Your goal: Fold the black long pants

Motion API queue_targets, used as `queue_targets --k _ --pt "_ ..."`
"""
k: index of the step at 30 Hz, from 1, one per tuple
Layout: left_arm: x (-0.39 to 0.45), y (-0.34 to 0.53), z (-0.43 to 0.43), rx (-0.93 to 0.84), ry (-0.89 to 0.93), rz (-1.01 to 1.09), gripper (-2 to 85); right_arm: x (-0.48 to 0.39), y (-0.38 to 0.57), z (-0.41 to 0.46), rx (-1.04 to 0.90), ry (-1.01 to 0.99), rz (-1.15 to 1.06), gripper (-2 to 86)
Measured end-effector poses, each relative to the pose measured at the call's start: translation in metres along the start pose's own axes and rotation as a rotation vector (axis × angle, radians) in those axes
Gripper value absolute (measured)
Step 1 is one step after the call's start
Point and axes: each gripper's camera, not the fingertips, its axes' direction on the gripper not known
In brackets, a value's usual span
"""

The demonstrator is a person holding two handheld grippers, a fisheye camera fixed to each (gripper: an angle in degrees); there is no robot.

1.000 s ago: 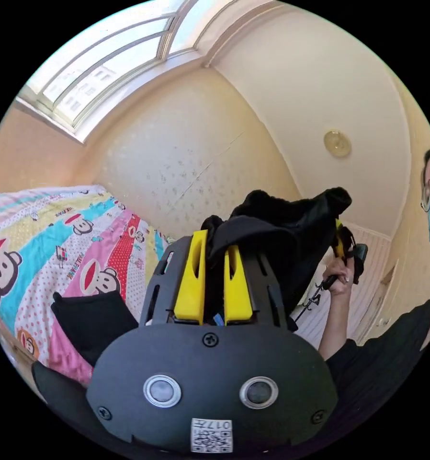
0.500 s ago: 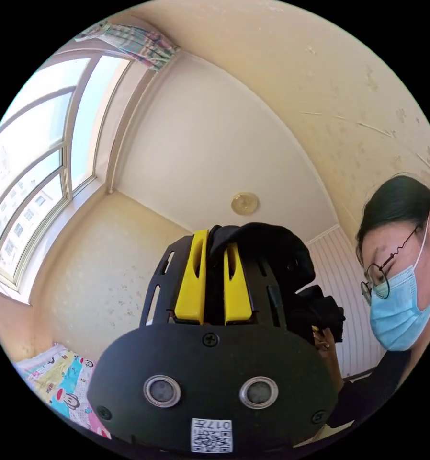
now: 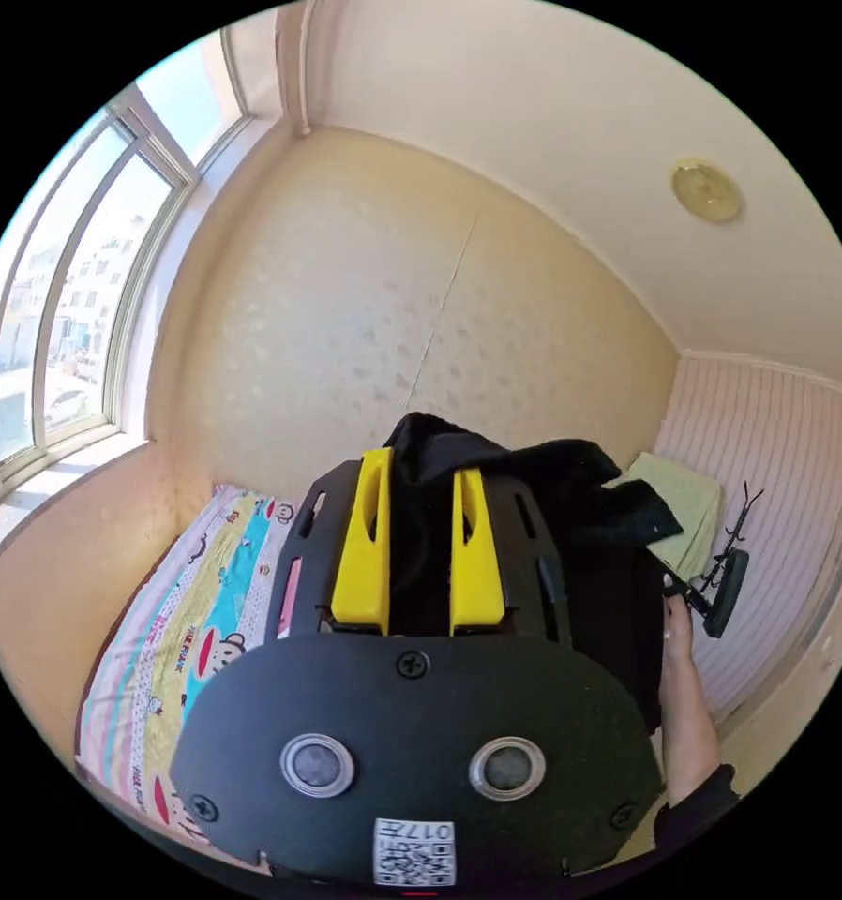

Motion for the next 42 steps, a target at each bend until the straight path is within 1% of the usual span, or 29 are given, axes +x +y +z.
queue_targets --k 2,4,5,7,8,10,12,13,14,16,17,18,19,21,23,24,25,26,27,28,30,32,34,35,36,37,39,40,42 --pt "-0.033 0.051 0.029 -0.004 -0.014 0.025 10.0 0.015 0.036 0.036 0.002 -0.011 -0.056 7.9" --pt "-0.074 0.138 0.067 -0.119 0.001 0.140 10.1 0.029 0.085 0.074 -0.073 -0.022 -0.115 7.8" --pt "-0.084 0.164 0.077 -0.169 -0.012 0.165 10.1 0.037 0.125 0.101 -0.162 -0.052 -0.152 8.0" --pt "-0.125 0.278 0.112 -0.394 -0.070 0.234 10.8 0.051 0.193 0.135 -0.292 -0.124 -0.168 8.2" --pt "-0.134 0.307 0.118 -0.452 -0.068 0.243 10.9 0.059 0.240 0.153 -0.385 -0.191 -0.162 8.4" --pt "-0.165 0.426 0.137 -0.704 -0.023 0.270 11.5 0.063 0.311 0.171 -0.528 -0.301 -0.146 8.8" --pt "-0.182 0.502 0.139 -0.856 0.008 0.251 13.4 0.055 0.393 0.176 -0.672 -0.436 -0.150 9.4" --pt "-0.195 0.543 0.134 -0.912 -0.006 0.212 15.2 0.051 0.411 0.174 -0.697 -0.465 -0.146 9.5" --pt "-0.202 0.559 0.128 -0.918 -0.020 0.184 16.0 0.043 0.441 0.168 -0.732 -0.536 -0.128 9.8" --pt "-0.243 0.601 0.095 -0.856 -0.103 -0.005 16.7 0.023 0.477 0.158 -0.764 -0.680 -0.101 10.3" --pt "-0.255 0.608 0.084 -0.820 -0.121 -0.065 16.8 0.007 0.496 0.154 -0.792 -0.752 -0.085 10.7" --pt "-0.278 0.618 0.060 -0.735 -0.142 -0.176 16.9 -0.009 0.511 0.152 -0.820 -0.786 -0.075 11.3" --pt "-0.298 0.625 0.036 -0.648 -0.156 -0.275 16.9 -0.016 0.518 0.152 -0.832 -0.785 -0.073 11.5" --pt "-0.323 0.639 0.012 -0.556 -0.140 -0.375 16.7 -0.041 0.544 0.156 -0.892 -0.718 -0.082 12.0" --pt "-0.340 0.658 0.019 -0.582 -0.022 -0.408 16.0 -0.048 0.558 0.157 -0.886 -0.660 -0.057 11.5" --pt "-0.346 0.672 0.038 -0.679 0.114 -0.423 15.6 -0.047 0.557 0.151 -0.845 -0.620 -0.047 9.7" --pt "-0.346 0.672 0.040 -0.687 0.102 -0.418 13.4 -0.046 0.555 0.150 -0.849 -0.607 -0.054 8.1" --pt "-0.344 0.669 0.039 -0.691 0.075 -0.402 11.4 -0.045 0.550 0.152 -0.908 -0.632 -0.066 5.6" --pt "-0.338 0.659 0.041 -0.754 0.087 -0.350 8.4 -0.041 0.538 0.148 -0.941 -0.711 -0.061 3.7" --pt "-0.329 0.651 0.046 -0.855 0.159 -0.308 6.4 -0.038 0.530 0.143 -0.936 -0.751 -0.046 3.5" --pt "-0.312 0.636 0.043 -0.980 0.246 -0.246 5.9 -0.017 0.489 0.109 -0.850 -0.892 0.015 2.8" --pt "-0.306 0.613 0.011 -0.877 0.267 -0.271 5.5 0.003 0.465 0.085 -0.785 -0.962 0.081 2.6" --pt "-0.321 0.598 -0.032 -0.699 0.344 -0.434 5.3 0.020 0.456 0.071 -0.758 -0.982 0.127 2.6" --pt "-0.327 0.599 -0.040 -0.679 0.335 -0.470 5.2 0.026 0.459 0.069 -0.789 -0.959 0.121 2.6" --pt "-0.337 0.607 -0.048 -0.688 0.265 -0.512 5.2 0.028 0.469 0.070 -0.835 -0.906 0.067 2.6" --pt "-0.346 0.621 -0.048 -0.741 0.162 -0.529 5.3 0.029 0.475 0.072 -0.861 -0.875 0.041 2.7" --pt "-0.362 0.650 -0.047 -0.832 0.006 -0.620 5.2 0.054 0.492 0.070 -0.926 -0.719 0.023 3.7" --pt "-0.368 0.662 -0.052 -0.861 -0.057 -0.641 4.8 0.065 0.492 0.065 -0.909 -0.673 0.035 4.1" --pt "-0.369 0.668 -0.072 -0.835 -0.132 -0.635 5.5 0.114 0.481 0.036 -0.780 -0.425 0.070 9.2"
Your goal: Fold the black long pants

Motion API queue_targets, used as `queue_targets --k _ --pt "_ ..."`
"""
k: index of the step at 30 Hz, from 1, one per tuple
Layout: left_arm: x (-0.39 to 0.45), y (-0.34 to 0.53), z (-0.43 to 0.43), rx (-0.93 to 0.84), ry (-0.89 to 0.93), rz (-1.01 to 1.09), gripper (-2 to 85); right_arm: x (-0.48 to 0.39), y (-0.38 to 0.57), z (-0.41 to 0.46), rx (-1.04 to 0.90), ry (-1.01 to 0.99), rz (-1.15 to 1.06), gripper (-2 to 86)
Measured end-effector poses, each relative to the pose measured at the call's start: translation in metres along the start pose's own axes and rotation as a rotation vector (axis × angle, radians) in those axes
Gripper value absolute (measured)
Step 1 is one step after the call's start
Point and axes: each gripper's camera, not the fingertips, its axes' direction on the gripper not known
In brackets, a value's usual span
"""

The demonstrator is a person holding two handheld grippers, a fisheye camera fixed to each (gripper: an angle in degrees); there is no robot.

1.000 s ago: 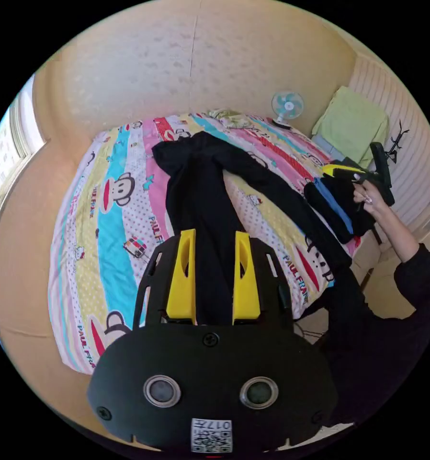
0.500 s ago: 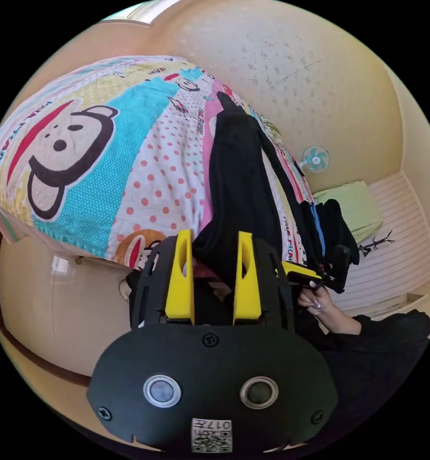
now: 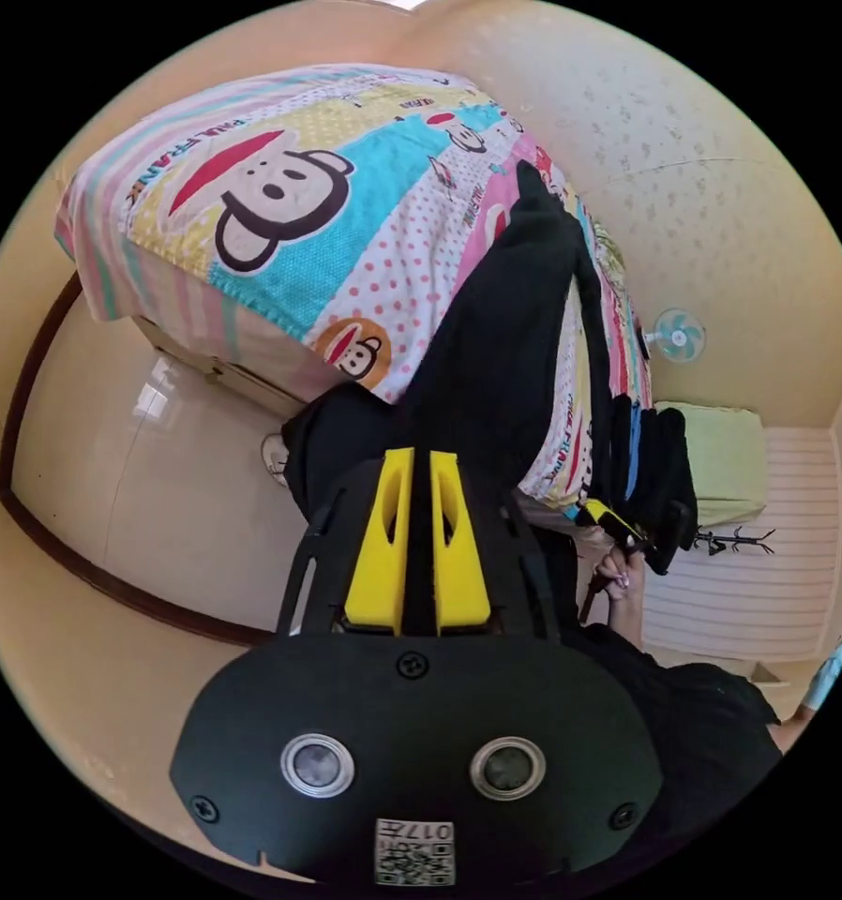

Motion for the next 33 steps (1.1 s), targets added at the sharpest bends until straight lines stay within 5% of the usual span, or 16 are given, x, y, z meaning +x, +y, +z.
queue_targets --k 4,7,9,15,20,26,33 --pt "-0.001 0.018 -0.021 0.048 -0.069 0.011 7.8 0.026 0.018 -0.041 0.145 0.364 0.019 13.9" --pt "0.039 0.011 -0.011 0.022 -0.016 0.148 8.6 0.046 0.013 -0.001 -0.120 0.366 -0.097 15.2" --pt "0.080 0.005 0.007 -0.019 0.062 0.271 9.6 0.042 0.020 0.000 -0.120 0.477 -0.179 11.1" --pt "0.245 0.007 0.100 -0.263 0.292 0.622 13.3 0.034 0.051 -0.074 0.139 0.232 -0.072 3.7" --pt "0.345 0.018 0.158 -0.309 0.149 0.781 17.9 0.024 0.068 -0.090 0.183 0.257 -0.082 3.0" --pt "0.381 0.038 0.236 -0.517 0.090 0.779 10.1 0.013 0.080 -0.091 0.172 0.296 -0.098 3.7" --pt "0.369 0.113 0.150 -0.230 -0.021 0.918 4.8 0.043 0.114 -0.115 0.137 0.148 -0.055 10.7"
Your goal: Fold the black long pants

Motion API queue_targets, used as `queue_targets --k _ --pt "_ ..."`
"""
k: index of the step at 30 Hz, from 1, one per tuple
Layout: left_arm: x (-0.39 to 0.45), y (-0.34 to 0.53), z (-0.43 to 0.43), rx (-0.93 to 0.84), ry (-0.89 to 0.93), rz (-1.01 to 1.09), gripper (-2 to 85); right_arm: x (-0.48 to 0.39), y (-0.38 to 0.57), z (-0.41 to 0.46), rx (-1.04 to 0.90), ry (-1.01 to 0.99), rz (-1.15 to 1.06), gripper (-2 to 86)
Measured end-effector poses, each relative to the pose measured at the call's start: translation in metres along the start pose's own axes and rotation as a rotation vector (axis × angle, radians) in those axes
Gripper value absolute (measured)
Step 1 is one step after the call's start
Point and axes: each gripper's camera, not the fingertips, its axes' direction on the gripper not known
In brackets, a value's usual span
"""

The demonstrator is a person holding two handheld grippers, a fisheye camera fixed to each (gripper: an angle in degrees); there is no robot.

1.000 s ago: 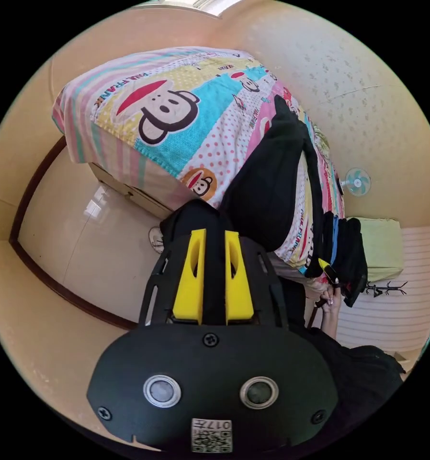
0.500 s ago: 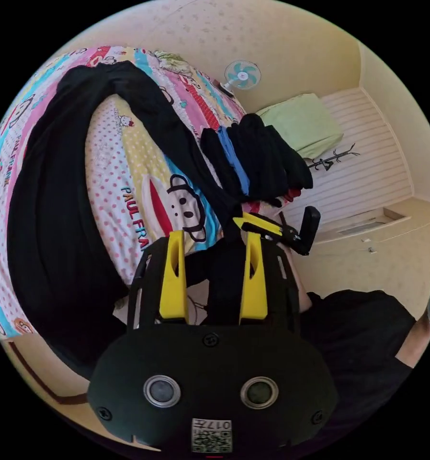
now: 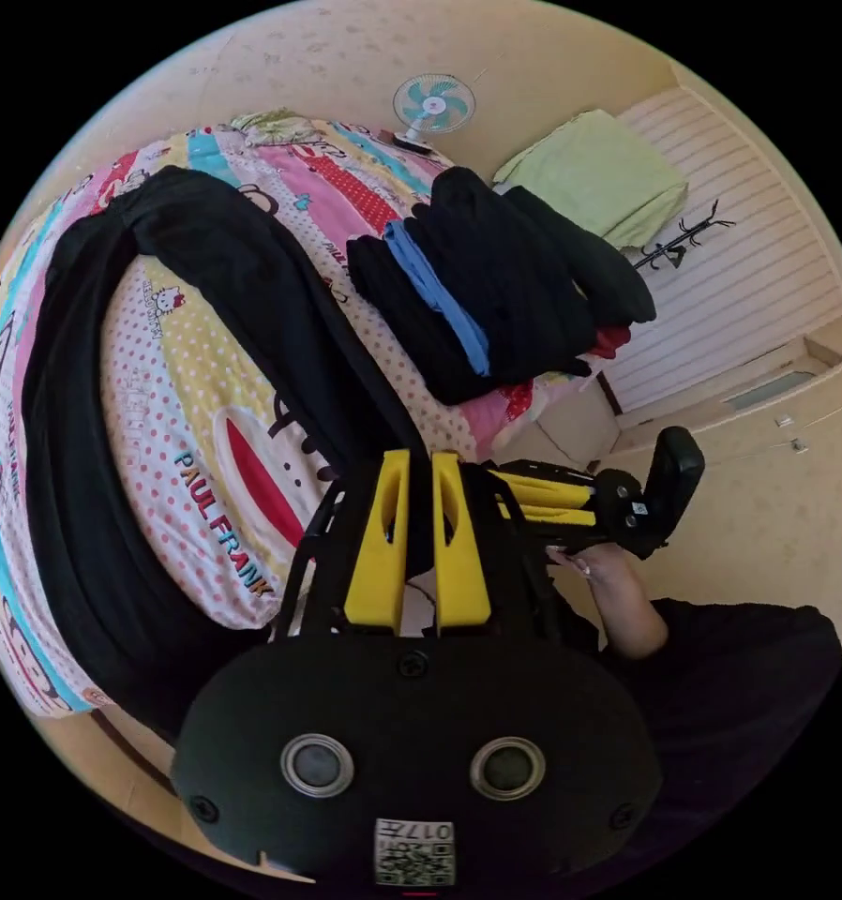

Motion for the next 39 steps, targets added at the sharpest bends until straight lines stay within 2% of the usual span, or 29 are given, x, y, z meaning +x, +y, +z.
queue_targets --k 4,7,10,15,22,24,26,28,30,32,34,36,39 --pt "0.036 0.051 -0.044 0.094 -0.206 0.079 4.6 0.032 -0.007 -0.022 0.113 -0.128 0.120 13.7" --pt "0.034 0.081 -0.058 0.177 -0.203 0.063 4.5 0.054 -0.057 -0.035 0.208 -0.205 0.177 15.4" --pt "0.017 0.094 -0.066 0.204 -0.126 -0.007 4.4 0.064 -0.139 -0.020 0.179 -0.191 0.147 17.1" --pt "-0.007 0.108 -0.077 0.254 -0.025 -0.068 4.5 0.074 -0.299 0.066 0.047 -0.041 0.176 18.2" --pt "-0.060 0.121 -0.077 0.336 0.131 -0.072 4.3 0.092 -0.439 0.223 -0.080 0.252 0.115 17.3" --pt "-0.093 0.126 -0.072 0.321 0.247 -0.084 4.3 0.109 -0.463 0.274 -0.095 0.488 0.163 10.8" --pt "-0.138 0.140 -0.074 0.365 0.417 -0.149 4.2 0.116 -0.468 0.290 -0.031 0.583 0.228 4.2" --pt "-0.194 0.155 -0.081 0.393 0.576 -0.266 4.2 0.111 -0.468 0.288 0.065 0.522 0.272 3.1" --pt "-0.222 0.166 -0.091 0.419 0.644 -0.324 4.1 0.081 -0.468 0.265 0.230 0.311 0.254 2.7" --pt "-0.237 0.177 -0.107 0.445 0.693 -0.382 4.1 0.047 -0.477 0.255 0.286 0.183 0.188 2.6" --pt "-0.241 0.190 -0.132 0.429 0.661 -0.488 4.2 0.010 -0.495 0.259 0.272 0.076 0.117 2.6" --pt "-0.242 0.200 -0.149 0.393 0.604 -0.622 4.2 -0.039 -0.526 0.292 0.139 -0.030 0.069 3.0" --pt "-0.252 0.220 -0.175 0.437 0.605 -0.811 4.1 -0.093 -0.547 0.361 -0.012 -0.121 0.010 3.8"
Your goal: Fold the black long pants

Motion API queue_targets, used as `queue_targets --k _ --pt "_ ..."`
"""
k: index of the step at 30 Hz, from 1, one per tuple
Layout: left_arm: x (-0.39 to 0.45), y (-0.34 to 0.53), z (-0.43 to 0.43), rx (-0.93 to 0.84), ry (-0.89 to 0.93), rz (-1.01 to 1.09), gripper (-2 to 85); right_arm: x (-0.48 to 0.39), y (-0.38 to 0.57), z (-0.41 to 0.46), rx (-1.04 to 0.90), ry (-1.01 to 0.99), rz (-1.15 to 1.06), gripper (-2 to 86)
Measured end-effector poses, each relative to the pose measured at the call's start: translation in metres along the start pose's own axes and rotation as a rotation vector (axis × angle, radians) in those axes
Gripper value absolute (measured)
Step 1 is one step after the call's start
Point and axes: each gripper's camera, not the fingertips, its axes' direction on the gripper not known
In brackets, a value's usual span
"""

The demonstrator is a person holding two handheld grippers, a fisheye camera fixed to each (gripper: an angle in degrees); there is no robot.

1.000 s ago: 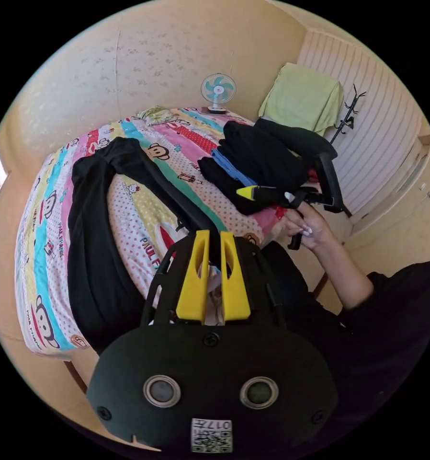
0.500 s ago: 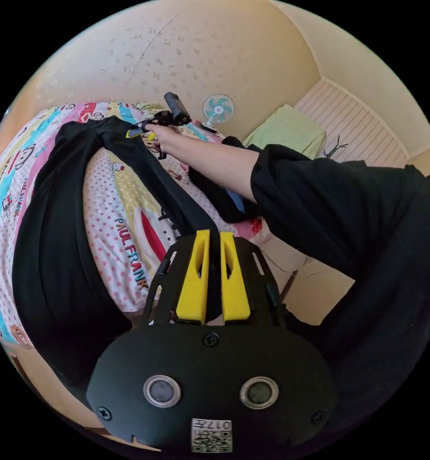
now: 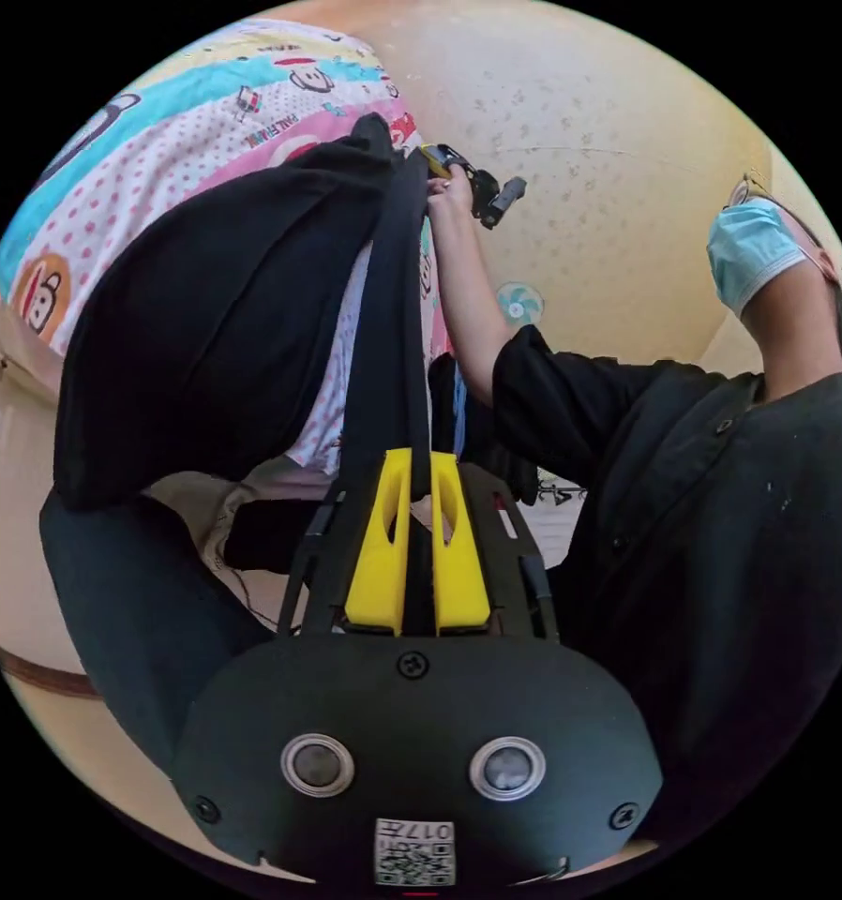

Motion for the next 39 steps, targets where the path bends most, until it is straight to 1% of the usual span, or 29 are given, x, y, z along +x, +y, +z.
queue_targets --k 2,3,4,5,7,8,10,11,12,13,14,15,16,17,19,20,22,23,24,26,28,29,30,31,32,33,34,36,39 --pt "-0.010 0.000 -0.019 0.057 -0.027 -0.079 4.1 -0.016 -0.001 0.053 -0.109 0.036 -0.030 5.1" --pt "-0.024 -0.001 -0.033 0.083 -0.075 -0.140 4.1 -0.022 0.003 0.078 -0.208 0.069 -0.071 6.7" --pt "-0.039 -0.003 -0.046 0.092 -0.144 -0.200 4.1 -0.024 0.005 0.082 -0.250 0.076 -0.086 7.3" --pt "-0.046 -0.004 -0.052 0.090 -0.186 -0.230 4.1 -0.025 0.011 0.073 -0.282 0.062 -0.120 8.6" --pt "-0.067 -0.011 -0.073 0.047 -0.384 -0.323 4.1 -0.022 0.031 0.025 -0.239 -0.031 -0.215 10.0" --pt "-0.068 -0.014 -0.079 0.041 -0.445 -0.346 4.0 -0.013 0.051 -0.014 -0.215 -0.097 -0.260 10.7" --pt "-0.060 -0.032 -0.108 0.120 -0.652 -0.422 2.5 0.014 0.086 -0.067 -0.211 -0.119 -0.230 11.9" --pt "-0.053 -0.040 -0.114 0.150 -0.667 -0.404 3.1 0.036 0.112 -0.096 -0.224 -0.106 -0.172 12.5" --pt "-0.038 -0.064 -0.119 0.179 -0.663 -0.316 4.7 0.061 0.139 -0.119 -0.252 -0.087 -0.089 12.9" --pt "-0.023 -0.094 -0.114 0.164 -0.657 -0.223 6.9 0.073 0.153 -0.127 -0.271 -0.083 -0.039 13.1" --pt "-0.015 -0.112 -0.108 0.144 -0.658 -0.173 7.4 0.094 0.182 -0.137 -0.311 -0.104 0.061 13.4" --pt "0.001 -0.149 -0.091 0.101 -0.665 -0.062 8.4 0.109 0.209 -0.139 -0.353 -0.169 0.166 13.6" --pt "0.016 -0.185 -0.071 0.067 -0.668 0.050 9.6 0.113 0.222 -0.138 -0.371 -0.212 0.215 13.7" --pt "0.023 -0.202 -0.061 0.055 -0.667 0.095 10.2 0.112 0.244 -0.136 -0.365 -0.296 0.264 13.8" --pt "0.034 -0.267 -0.020 -0.021 -0.580 0.199 12.8 0.099 0.261 -0.138 -0.315 -0.290 0.289 13.5" --pt "0.032 -0.280 -0.007 -0.071 -0.541 0.209 13.2 0.093 0.264 -0.141 -0.288 -0.294 0.348 12.8" --pt "0.008 -0.303 0.053 -0.350 -0.394 0.160 13.0 0.077 0.260 -0.131 -0.413 -0.378 0.323 9.8" --pt "0.005 -0.300 0.057 -0.342 -0.398 0.137 11.0 0.064 0.262 -0.125 -0.537 -0.352 0.276 6.2" --pt "0.008 -0.289 0.054 -0.287 -0.417 0.096 6.9 0.058 0.267 -0.142 -0.522 -0.306 0.248 5.5" --pt "0.019 -0.269 0.049 -0.293 -0.360 0.084 4.9 0.057 0.275 -0.171 -0.521 -0.336 0.268 5.0" --pt "0.033 -0.239 0.051 -0.390 -0.337 0.092 4.6 0.056 0.290 -0.191 -0.580 -0.337 0.276 5.0" --pt "0.034 -0.231 0.053 -0.421 -0.356 0.078 4.7 0.057 0.302 -0.199 -0.636 -0.311 0.272 5.4" --pt "0.032 -0.219 0.053 -0.458 -0.416 0.033 5.2 0.063 0.310 -0.208 -0.668 -0.278 0.290 6.1" --pt "0.034 -0.213 0.047 -0.439 -0.459 0.010 6.1 0.068 0.312 -0.215 -0.655 -0.276 0.304 7.2" --pt "0.037 -0.213 0.042 -0.411 -0.461 0.012 6.9 0.081 0.311 -0.232 -0.581 -0.306 0.345 9.3" --pt "0.044 -0.218 0.029 -0.338 -0.414 0.030 8.5 0.097 0.305 -0.248 -0.476 -0.357 0.388 10.4" --pt "0.049 -0.229 0.019 -0.265 -0.328 0.055 8.9 0.105 0.302 -0.254 -0.426 -0.380 0.405 11.0" --pt "0.048 -0.255 0.011 -0.204 -0.228 0.082 10.4 0.133 0.281 -0.259 -0.309 -0.418 0.429 12.6" --pt "0.040 -0.314 0.018 -0.204 -0.165 0.125 14.8 0.162 0.236 -0.240 -0.256 -0.418 0.410 14.2"
